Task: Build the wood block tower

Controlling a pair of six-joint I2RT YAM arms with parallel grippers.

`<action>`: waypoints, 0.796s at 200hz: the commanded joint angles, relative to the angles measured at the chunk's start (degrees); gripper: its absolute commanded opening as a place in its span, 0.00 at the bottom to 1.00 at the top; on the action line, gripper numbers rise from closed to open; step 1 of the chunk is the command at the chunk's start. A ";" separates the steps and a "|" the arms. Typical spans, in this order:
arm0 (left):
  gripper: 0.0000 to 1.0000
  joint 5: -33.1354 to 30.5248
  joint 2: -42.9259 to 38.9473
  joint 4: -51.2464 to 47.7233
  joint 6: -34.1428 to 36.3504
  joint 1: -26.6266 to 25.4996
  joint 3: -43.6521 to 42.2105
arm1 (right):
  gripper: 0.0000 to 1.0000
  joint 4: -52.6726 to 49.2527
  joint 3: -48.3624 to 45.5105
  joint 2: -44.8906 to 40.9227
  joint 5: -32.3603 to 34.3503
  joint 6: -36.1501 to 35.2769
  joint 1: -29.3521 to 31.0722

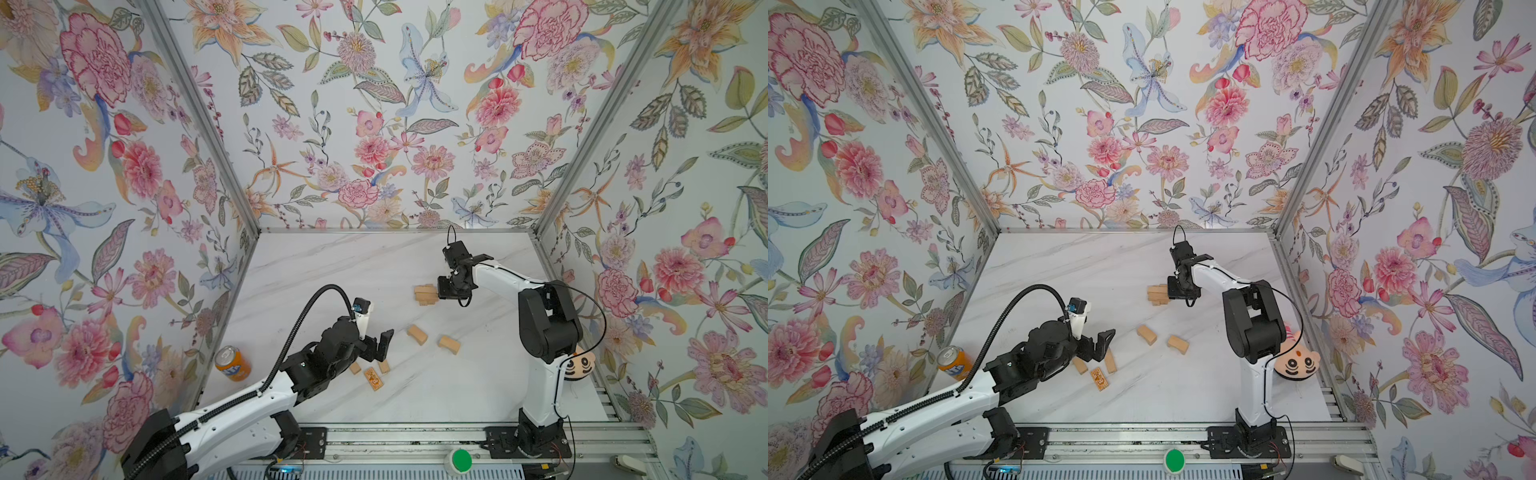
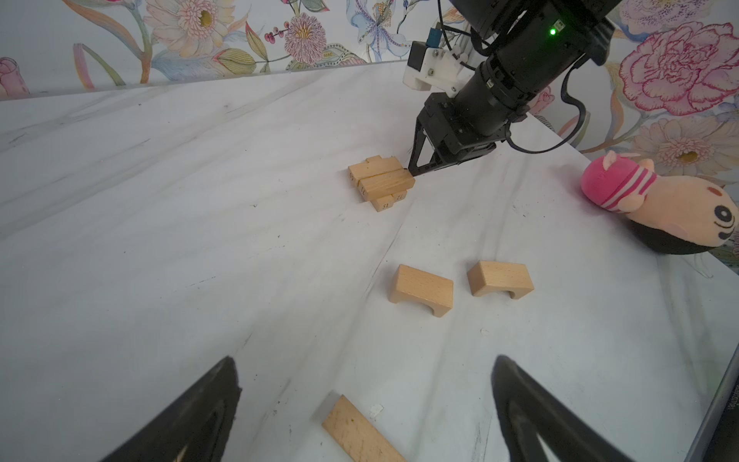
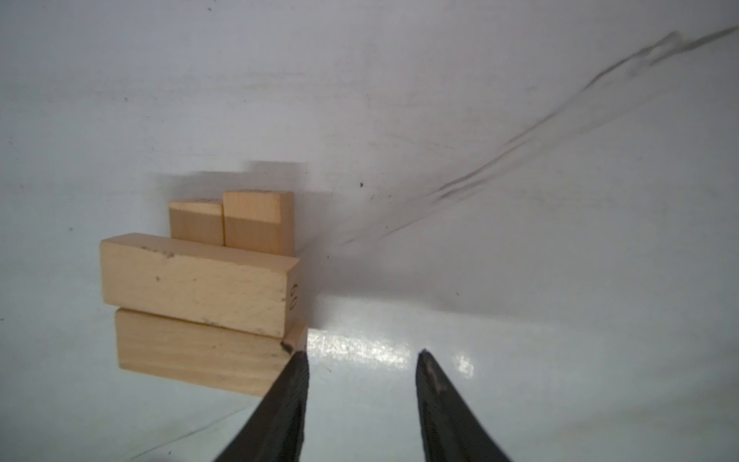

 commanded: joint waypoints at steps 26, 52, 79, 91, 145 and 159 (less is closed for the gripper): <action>0.99 -0.91 -1.13 0.62 0.46 0.60 0.26 | 0.47 -0.18 1.66 1.53 -0.82 -0.67 0.01; 0.99 -0.89 -1.37 0.51 0.30 0.59 0.19 | 0.47 -0.18 1.98 1.61 -0.79 -0.72 0.02; 0.99 -1.03 -1.69 0.33 0.20 0.56 -0.07 | 0.47 -0.26 2.35 1.85 -0.76 -0.62 0.02; 0.99 -1.06 -1.82 0.30 0.13 0.56 -0.12 | 0.47 -0.25 2.43 1.87 -0.79 -0.68 0.05; 0.99 -1.23 -1.97 0.22 0.04 0.60 -0.39 | 0.48 -0.50 2.81 2.40 -1.04 -0.80 0.15; 0.99 -1.26 -1.92 0.24 0.09 0.55 -0.43 | 0.48 -0.60 2.91 2.53 -1.02 -0.78 0.22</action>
